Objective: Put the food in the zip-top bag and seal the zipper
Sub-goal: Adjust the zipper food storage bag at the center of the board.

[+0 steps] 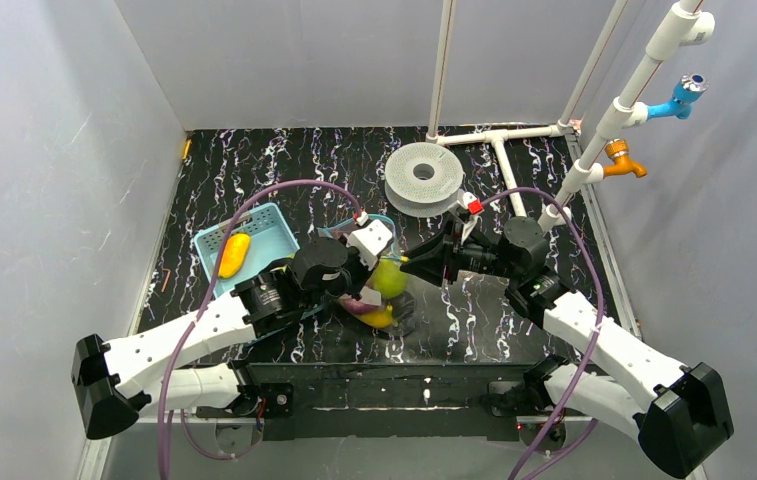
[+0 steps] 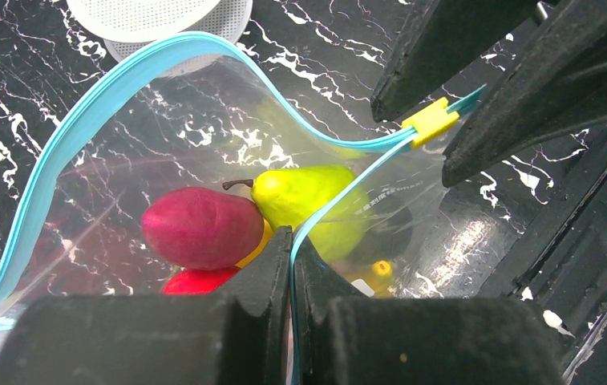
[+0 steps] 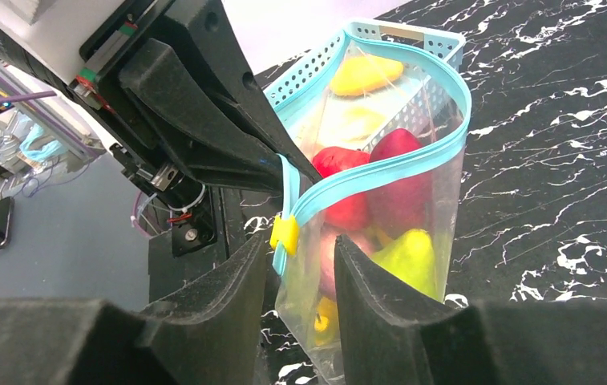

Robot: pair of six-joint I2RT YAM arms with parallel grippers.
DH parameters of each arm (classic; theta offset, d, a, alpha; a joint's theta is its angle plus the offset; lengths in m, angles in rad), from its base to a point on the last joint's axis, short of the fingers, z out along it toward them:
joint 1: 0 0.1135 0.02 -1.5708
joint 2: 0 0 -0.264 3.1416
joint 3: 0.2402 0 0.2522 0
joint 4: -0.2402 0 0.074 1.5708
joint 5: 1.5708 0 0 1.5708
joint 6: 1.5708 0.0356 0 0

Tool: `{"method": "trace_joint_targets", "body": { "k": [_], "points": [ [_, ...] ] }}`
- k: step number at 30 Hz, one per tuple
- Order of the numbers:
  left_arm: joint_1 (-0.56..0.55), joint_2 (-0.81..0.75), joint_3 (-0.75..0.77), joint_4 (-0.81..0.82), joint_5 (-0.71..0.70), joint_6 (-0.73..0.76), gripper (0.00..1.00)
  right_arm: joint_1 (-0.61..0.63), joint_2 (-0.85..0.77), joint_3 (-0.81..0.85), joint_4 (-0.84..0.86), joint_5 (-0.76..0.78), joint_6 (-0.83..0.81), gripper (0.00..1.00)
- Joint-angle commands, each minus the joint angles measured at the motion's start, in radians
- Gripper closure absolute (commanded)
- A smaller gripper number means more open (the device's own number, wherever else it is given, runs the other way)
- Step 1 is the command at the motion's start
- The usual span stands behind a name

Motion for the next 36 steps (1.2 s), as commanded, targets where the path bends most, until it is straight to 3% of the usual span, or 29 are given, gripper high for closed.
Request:
{"method": "trace_joint_targets", "body": {
  "k": [1, 4, 13, 15, 18, 19, 20, 22, 24, 27, 28, 29, 30, 36],
  "points": [
    [-0.004, -0.031, 0.013, 0.027, -0.013, -0.005, 1.0, -0.005, 0.0, -0.006, 0.065, 0.012, 0.016, 0.56],
    [-0.004, -0.032, 0.015, 0.024, -0.012, -0.007, 1.0, -0.004, 0.019, -0.017, 0.087, -0.012, 0.048, 0.58],
    [-0.004, -0.043, 0.007, 0.032, -0.015, -0.009, 1.0, -0.005, 0.052, -0.012, 0.091, -0.035, 0.103, 0.79],
    [-0.004, -0.043, 0.004, 0.036, -0.012, -0.007, 1.0, -0.005, 0.056, 0.0, 0.078, -0.018, 0.101, 0.99],
    [-0.004, -0.041, 0.01, 0.026, 0.05, 0.006, 1.0, -0.005, 0.048, 0.007, 0.052, 0.023, 0.094, 0.99],
    [-0.004, -0.046, 0.011, 0.025, 0.079, 0.011, 0.92, -0.005, 0.043, 0.007, 0.044, 0.036, 0.094, 0.99],
    [-0.004, -0.05, 0.01, 0.024, 0.103, 0.012, 0.73, -0.005, 0.041, 0.01, 0.032, 0.038, 0.092, 0.99],
    [-0.004, -0.065, 0.029, 0.002, 0.15, 0.009, 0.46, -0.005, 0.043, 0.022, 0.004, 0.025, 0.081, 0.99],
    [-0.004, -0.065, 0.092, -0.061, 0.251, 0.022, 0.32, -0.005, 0.051, 0.04, -0.024, -0.002, 0.07, 0.99],
    [0.012, -0.026, 0.234, -0.203, 0.403, 0.04, 0.23, -0.004, 0.054, 0.069, -0.053, -0.019, 0.064, 0.99],
    [0.056, -0.017, 0.251, -0.194, 0.513, 0.032, 0.21, -0.005, 0.058, 0.078, -0.061, -0.023, 0.057, 0.99],
    [0.191, 0.022, 0.281, -0.172, 0.733, -0.016, 0.2, -0.005, 0.055, 0.092, -0.092, -0.014, 0.039, 0.99],
    [0.239, 0.048, 0.278, -0.136, 0.84, 0.058, 0.18, -0.005, 0.039, 0.089, -0.097, -0.003, 0.04, 0.99],
    [0.243, 0.148, 0.288, -0.042, 0.85, 0.23, 0.24, -0.005, -0.029, 0.058, -0.115, -0.016, 0.014, 0.99]
  ]
}}
